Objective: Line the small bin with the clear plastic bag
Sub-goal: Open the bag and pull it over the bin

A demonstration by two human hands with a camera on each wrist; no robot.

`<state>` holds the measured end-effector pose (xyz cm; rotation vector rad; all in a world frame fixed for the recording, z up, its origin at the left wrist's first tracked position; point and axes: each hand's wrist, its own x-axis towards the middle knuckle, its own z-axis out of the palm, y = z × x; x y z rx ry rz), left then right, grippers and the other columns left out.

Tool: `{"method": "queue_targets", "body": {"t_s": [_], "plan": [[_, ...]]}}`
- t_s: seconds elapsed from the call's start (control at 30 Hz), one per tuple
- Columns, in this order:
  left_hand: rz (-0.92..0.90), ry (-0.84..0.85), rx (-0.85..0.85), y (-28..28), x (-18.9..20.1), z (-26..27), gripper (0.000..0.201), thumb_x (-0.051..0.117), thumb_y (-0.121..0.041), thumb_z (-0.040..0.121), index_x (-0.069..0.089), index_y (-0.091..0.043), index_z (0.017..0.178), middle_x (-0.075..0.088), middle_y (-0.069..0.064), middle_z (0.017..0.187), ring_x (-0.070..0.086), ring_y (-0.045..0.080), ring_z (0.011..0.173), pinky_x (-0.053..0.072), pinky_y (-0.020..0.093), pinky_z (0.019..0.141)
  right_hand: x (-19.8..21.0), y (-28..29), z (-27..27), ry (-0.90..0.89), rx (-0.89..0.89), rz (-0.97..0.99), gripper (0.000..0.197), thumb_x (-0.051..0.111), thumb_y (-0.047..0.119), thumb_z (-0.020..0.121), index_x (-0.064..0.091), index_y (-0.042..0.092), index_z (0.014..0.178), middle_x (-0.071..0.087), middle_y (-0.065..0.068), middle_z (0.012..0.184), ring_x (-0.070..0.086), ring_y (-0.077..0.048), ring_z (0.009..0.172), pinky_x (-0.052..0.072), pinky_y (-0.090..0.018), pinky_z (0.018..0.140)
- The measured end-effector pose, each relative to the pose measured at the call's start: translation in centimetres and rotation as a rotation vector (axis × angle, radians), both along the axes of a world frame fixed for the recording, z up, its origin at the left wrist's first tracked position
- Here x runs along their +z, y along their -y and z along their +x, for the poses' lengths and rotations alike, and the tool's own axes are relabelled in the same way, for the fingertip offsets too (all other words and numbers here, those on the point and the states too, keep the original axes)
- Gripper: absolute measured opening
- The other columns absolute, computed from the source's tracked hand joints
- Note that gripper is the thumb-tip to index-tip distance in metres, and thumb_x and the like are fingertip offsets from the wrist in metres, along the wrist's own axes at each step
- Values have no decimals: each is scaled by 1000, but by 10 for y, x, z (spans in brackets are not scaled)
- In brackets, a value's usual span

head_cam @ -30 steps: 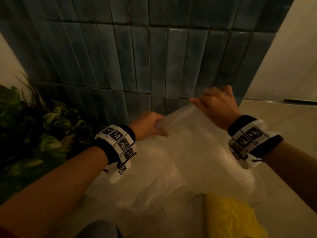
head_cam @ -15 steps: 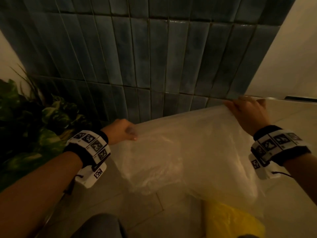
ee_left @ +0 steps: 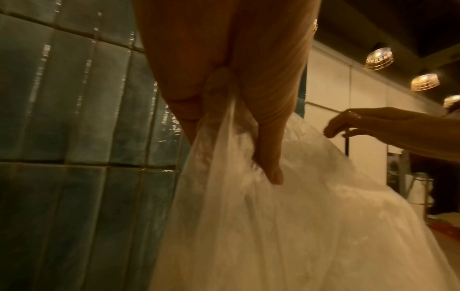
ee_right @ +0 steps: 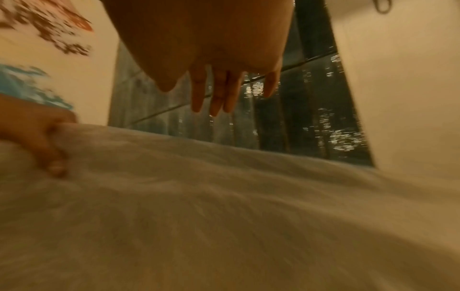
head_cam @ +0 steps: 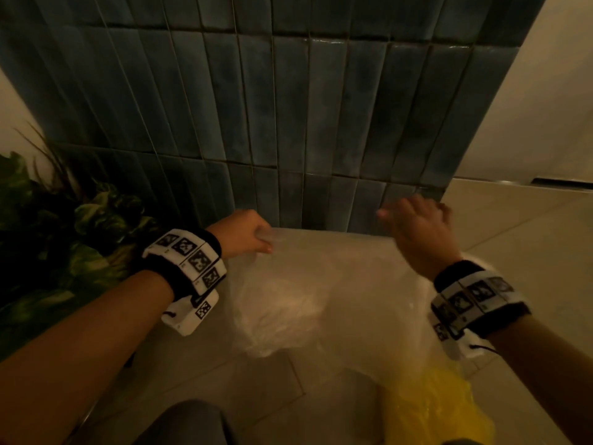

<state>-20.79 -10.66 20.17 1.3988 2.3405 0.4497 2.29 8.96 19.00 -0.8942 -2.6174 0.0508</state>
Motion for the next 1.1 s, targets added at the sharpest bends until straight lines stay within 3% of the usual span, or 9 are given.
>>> {"method": "queue_targets", "body": {"t_s": [0.1, 0.2, 0.3, 0.47, 0.63, 0.8, 0.87, 0.93, 1.1], "plan": [[-69, -5, -93, -18, 6, 17, 23, 73, -29, 77, 71, -8, 87, 69, 7, 82, 65, 19, 80, 49, 29, 72, -1, 38, -24, 89, 270, -29, 53, 29, 61, 90, 42, 31, 132, 47, 2, 136, 41, -20, 127, 17, -46, 111], [-79, -9, -154, -30, 11, 31, 17, 71, -29, 78, 66, -15, 69, 61, -2, 63, 59, 12, 63, 41, 17, 54, -8, 61, -43, 111, 392, -2, 56, 34, 62, 88, 42, 31, 134, 53, 6, 133, 48, -16, 121, 23, -38, 106], [-35, 18, -200, -32, 16, 34, 12, 74, -25, 76, 66, -16, 74, 58, -9, 63, 56, 6, 62, 41, 13, 55, -18, 60, -52, 119, 420, -24, 37, 35, 46, 96, 50, 29, 125, 63, 6, 117, 59, -17, 105, 30, -37, 97], [148, 93, -80, -16, 16, 17, 25, 75, -26, 76, 65, -14, 95, 66, -3, 82, 62, 7, 70, 50, 24, 64, -22, 39, -39, -64, 398, -174, 30, 39, 35, 96, 64, 19, 100, 67, 3, 88, 64, -21, 78, 48, -43, 84], [363, 137, 83, 1, 12, -3, 13, 68, -22, 82, 66, -15, 93, 69, 4, 85, 62, 9, 66, 49, 18, 59, -10, 18, -25, -194, 314, -328, 21, 48, 23, 96, 65, 10, 95, 61, 0, 79, 58, -20, 72, 42, -28, 67], [322, 387, 121, 7, 0, 14, 86, 73, -58, 61, 38, -31, 134, 52, -9, 123, 53, 8, 109, 45, 30, 92, 3, 11, -25, -272, 300, -345, 20, 46, 27, 97, 59, 18, 86, 61, -4, 77, 57, -21, 69, 38, -11, 62], [278, 457, 77, 4, -6, 29, 99, 80, -47, 60, 24, -34, 141, 46, -12, 127, 49, 9, 112, 44, 32, 94, 7, 12, -29, -284, 303, -331, 19, 46, 27, 97, 59, 18, 86, 61, -4, 76, 57, -20, 69, 37, -9, 61], [224, 388, 33, 1, -14, 34, 93, 80, -33, 67, 24, -31, 141, 47, -11, 125, 50, 10, 113, 42, 30, 93, 10, 11, -31, -291, 286, -317, 19, 46, 27, 97, 56, 20, 83, 58, -1, 72, 55, -19, 68, 35, -15, 57], [84, 219, 59, 13, -29, 16, 39, 68, -20, 83, 58, -14, 121, 61, -2, 104, 61, 18, 103, 45, 28, 84, 20, -9, -24, -317, 145, -343, 23, 43, 30, 98, 59, 16, 91, 59, -3, 79, 54, -19, 74, 35, -24, 67]]}}
